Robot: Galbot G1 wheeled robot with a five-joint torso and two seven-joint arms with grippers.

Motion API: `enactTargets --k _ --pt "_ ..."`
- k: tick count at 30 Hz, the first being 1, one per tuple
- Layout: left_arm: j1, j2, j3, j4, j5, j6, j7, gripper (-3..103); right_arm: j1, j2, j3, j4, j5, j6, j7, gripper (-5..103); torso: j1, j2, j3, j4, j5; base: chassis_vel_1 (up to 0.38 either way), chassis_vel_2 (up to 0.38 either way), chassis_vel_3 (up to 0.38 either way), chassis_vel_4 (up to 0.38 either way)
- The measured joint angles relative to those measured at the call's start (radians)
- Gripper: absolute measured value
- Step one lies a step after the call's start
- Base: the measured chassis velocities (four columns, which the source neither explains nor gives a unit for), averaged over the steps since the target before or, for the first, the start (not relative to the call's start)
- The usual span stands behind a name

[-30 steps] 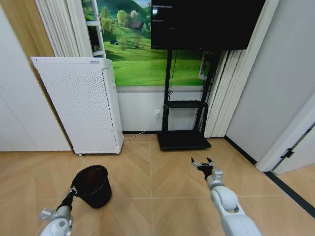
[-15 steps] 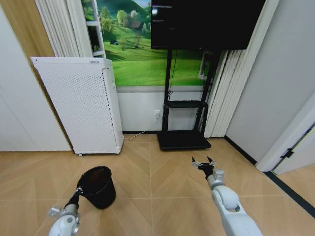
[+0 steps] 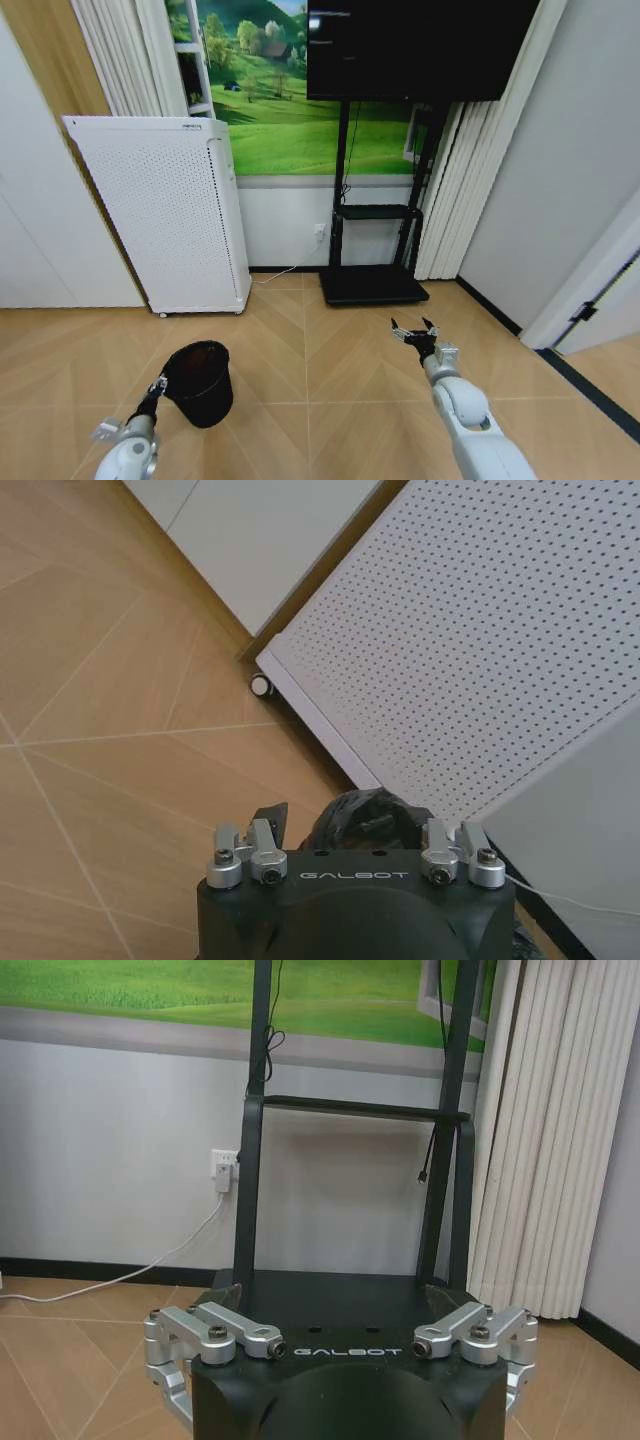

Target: Pick up the trash bin and place the garbage on the floor into it.

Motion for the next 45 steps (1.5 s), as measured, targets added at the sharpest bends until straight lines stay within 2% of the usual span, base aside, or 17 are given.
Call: enactTargets --k 1,3,4,7,8,9,12,13,14,15,17,21,22,23,26,36,45 --pt "0.000 0.000 0.000 0.000 0.000 0.000 0.000 57 0.000 0.000 0.000 0.000 0.000 0.000 0.000 100 0.000 0.000 0.000 0.0000 0.0000 0.000 0.000 0.000 0.000" --pt "0.004 0.000 0.000 -0.030 0.012 0.012 0.007 68 0.000 0.005 -0.001 0.005 0.000 -0.004 0.000 100 0.000 0.000 0.000 0.0000 0.0000 0.000 0.000 0.000 0.000" --pt "0.004 0.000 0.000 -0.030 0.012 0.012 0.007 68 0.000 0.005 -0.001 0.005 0.000 -0.004 0.000 100 0.000 0.000 0.000 0.0000 0.0000 0.000 0.000 0.000 0.000" --pt "0.012 -0.005 -0.008 -0.096 0.048 0.031 0.012 85 -0.002 0.011 -0.003 0.015 0.004 -0.016 0.000 100 0.000 0.000 0.000 0.0001 0.0000 0.000 0.000 0.000 0.000" --pt "0.012 -0.005 -0.008 -0.096 0.048 0.031 0.012 85 -0.002 0.011 -0.003 0.015 0.004 -0.016 0.000 100 0.000 0.000 0.000 0.0001 0.0000 0.000 0.000 0.000 0.000" --pt "0.015 -0.008 -0.013 -0.140 0.071 0.046 0.015 91 -0.003 0.012 -0.004 0.018 0.006 -0.019 0.000 100 0.000 0.000 0.000 0.0000 0.0000 0.000 0.000 0.000 0.000" --pt "0.020 -0.002 -0.012 -0.205 0.112 0.071 0.027 96 -0.003 0.015 -0.003 0.022 0.011 -0.022 0.001 100 0.000 0.000 0.000 0.0000 0.0000 0.000 0.000 0.000 0.000" --pt "0.024 0.014 -0.002 -0.267 0.165 0.096 0.039 100 -0.004 0.021 0.001 0.030 0.019 -0.027 0.005 100 0.000 0.000 0.000 0.0003 0.0000 0.000 0.000 0.000 0.000" --pt "0.025 0.030 0.012 -0.317 0.216 0.117 0.055 100 -0.007 0.027 0.004 0.041 0.026 -0.034 0.013 100 0.000 0.000 0.000 0.0001 0.0002 0.000 0.000 0.000 0.000" --pt "0.025 0.030 0.012 -0.317 0.216 0.117 0.055 100 -0.007 0.027 0.004 0.041 0.026 -0.034 0.013 100 0.000 0.000 0.000 0.0001 0.0002 0.000 0.000 0.000 0.000" --pt "0.021 0.064 0.044 -0.382 0.305 0.138 0.095 100 -0.020 0.040 0.011 0.066 0.036 -0.051 0.040 100 0.000 0.000 0.000 0.0001 0.0001 0.000 0.000 0.000 0.000" --pt "0.007 0.109 0.100 -0.438 0.350 0.157 0.114 100 -0.045 0.055 0.021 0.093 0.038 -0.085 0.063 100 0.000 0.000 0.000 -0.0003 0.0002 0.000 0.000 0.000 0.000" --pt "0.015 0.130 0.124 -0.461 0.369 0.160 0.129 100 -0.058 0.064 0.024 0.099 0.037 -0.120 0.064 100 0.000 0.000 0.000 -0.0010 0.0000 0.000 0.000 0.000 0.000" --pt "0.024 0.137 0.130 -0.471 0.383 0.160 0.136 100 -0.060 0.069 0.023 0.098 0.034 -0.124 0.063 100 0.000 0.000 0.000 -0.0005 0.0000 0.000 0.000 0.000 0.000" --pt "0.046 0.156 0.145 -0.497 0.404 0.172 0.144 100 -0.064 0.087 0.021 0.080 0.013 -0.114 0.048 100 0.000 0.000 0.000 0.0006 -0.0001 0.000 0.000 0.000 0.000" --pt "0.030 0.191 0.156 -0.492 0.447 0.166 0.127 100 -0.059 0.102 0.026 0.044 -0.003 -0.053 0.030 100 0.002 0.013 0.011 0.0004 -0.0001 0.000 0.000 0.000 0.000" --pt "0.035 0.199 0.150 -0.525 0.442 0.183 0.109 100 -0.031 0.093 0.024 0.048 0.006 -0.045 0.026 100 0.009 0.057 0.048 0.0004 0.0001 0.000 0.000 0.000 0.000"
